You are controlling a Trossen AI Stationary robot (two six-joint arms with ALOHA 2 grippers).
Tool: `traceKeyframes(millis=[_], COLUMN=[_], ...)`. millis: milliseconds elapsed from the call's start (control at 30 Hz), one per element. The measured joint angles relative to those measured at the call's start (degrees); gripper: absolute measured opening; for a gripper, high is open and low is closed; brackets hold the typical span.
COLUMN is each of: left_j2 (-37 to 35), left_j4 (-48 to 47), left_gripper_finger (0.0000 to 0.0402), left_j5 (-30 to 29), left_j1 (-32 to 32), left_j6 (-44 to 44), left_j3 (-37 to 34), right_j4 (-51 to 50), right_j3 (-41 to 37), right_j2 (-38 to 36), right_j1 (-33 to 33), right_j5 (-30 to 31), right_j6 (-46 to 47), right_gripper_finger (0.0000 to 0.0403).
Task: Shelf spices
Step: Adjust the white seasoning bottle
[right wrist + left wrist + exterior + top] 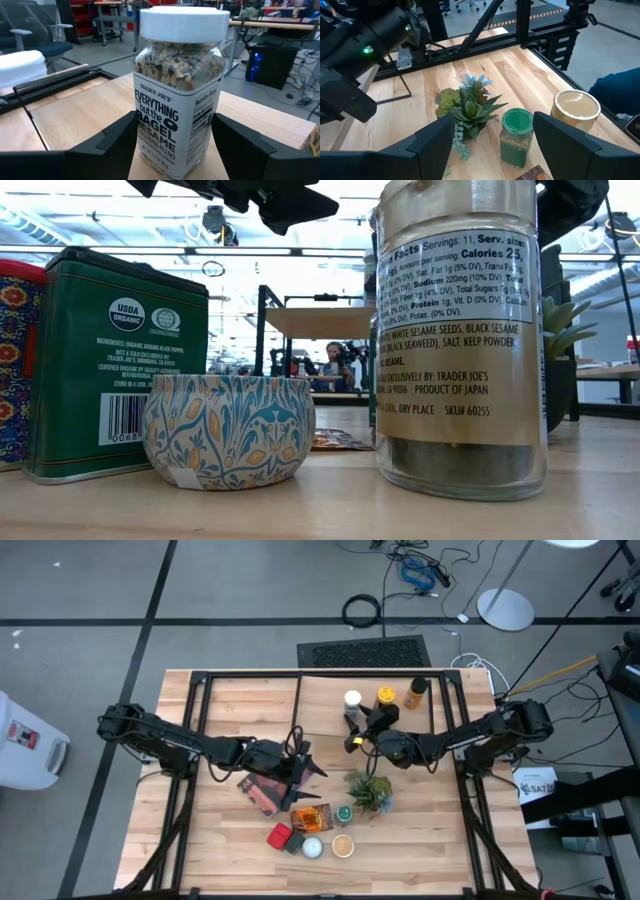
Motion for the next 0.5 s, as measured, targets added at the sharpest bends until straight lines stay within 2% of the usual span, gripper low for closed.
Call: traceKeyframes(millis=[267, 500], left_j2=[0.0, 0.0], left_j4=[-3.0, -4.3], left_gripper_finger=[0.0279, 0.0279], left_j5=[-2.3, -3.4], left_j1=[-0.3, -1.1], left_j6=[0.5, 0.5], left_j3=[0.0, 0.0], right_j4=[3.0, 5.0], right_j3=[0.0, 0.9], right_j2=[0.2, 4.3], right_j1=[-1.9, -3.1], right_j5=[-3.4, -6.0], right_j6=[0.0, -0.2], right_gripper_finger=[0.0235, 0.0235])
